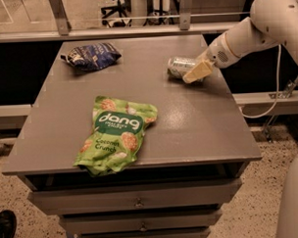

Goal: Pick 7up can

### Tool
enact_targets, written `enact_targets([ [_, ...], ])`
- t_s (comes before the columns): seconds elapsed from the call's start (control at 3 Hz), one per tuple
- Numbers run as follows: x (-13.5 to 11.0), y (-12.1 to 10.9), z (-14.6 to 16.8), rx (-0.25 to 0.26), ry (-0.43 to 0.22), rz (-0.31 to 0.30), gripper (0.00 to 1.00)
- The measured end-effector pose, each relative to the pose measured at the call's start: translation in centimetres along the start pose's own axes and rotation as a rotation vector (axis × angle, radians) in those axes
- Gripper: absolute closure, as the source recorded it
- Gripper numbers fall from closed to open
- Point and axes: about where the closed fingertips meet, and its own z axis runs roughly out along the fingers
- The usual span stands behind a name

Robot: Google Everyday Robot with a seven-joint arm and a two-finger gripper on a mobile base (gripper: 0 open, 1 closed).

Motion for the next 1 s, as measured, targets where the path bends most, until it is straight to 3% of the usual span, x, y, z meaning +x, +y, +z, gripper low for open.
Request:
enact_targets([
  [0.33,-1.0,0.7,-0.2,-0.027,-0.032,-0.005,0.72],
  [0.67,-3.9,2.1,-1.9,-0.051,-0.097,-0.05,0.95],
  [1.0,-4.2,2.3,-1.9,-0.057,-0.104,-0.055,1.0],
])
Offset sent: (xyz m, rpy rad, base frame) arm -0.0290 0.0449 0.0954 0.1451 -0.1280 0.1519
